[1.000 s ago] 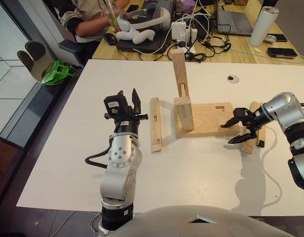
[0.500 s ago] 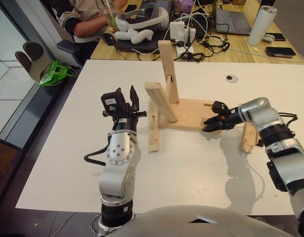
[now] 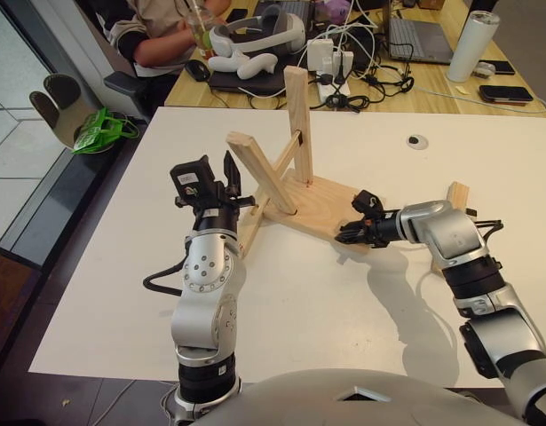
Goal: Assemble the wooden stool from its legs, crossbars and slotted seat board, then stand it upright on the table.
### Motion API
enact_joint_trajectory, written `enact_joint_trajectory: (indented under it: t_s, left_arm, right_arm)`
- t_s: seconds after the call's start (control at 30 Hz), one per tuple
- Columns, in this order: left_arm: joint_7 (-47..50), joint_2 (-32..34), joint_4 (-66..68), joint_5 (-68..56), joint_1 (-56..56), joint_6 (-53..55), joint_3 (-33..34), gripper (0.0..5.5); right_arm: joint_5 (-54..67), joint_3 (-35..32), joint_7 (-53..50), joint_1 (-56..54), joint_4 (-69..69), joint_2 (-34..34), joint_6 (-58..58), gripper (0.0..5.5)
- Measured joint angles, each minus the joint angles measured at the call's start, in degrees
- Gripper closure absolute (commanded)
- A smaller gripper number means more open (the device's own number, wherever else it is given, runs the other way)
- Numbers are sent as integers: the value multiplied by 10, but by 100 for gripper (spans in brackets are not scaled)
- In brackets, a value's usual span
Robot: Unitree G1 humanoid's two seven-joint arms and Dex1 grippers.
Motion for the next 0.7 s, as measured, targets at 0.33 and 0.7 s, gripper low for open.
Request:
enact_joint_trajectory:
  t_s: [0.33,0.7]
  left_arm:
    - [-9,-1,7,-1,-12,1,13,360]
    - [-45,9,21,-9,-45,8,23,360]
  right_arm:
    - [3,-147,-287,62,-88,171,101,443]
    - [5,-212,-634,11,90,302,-122,446]
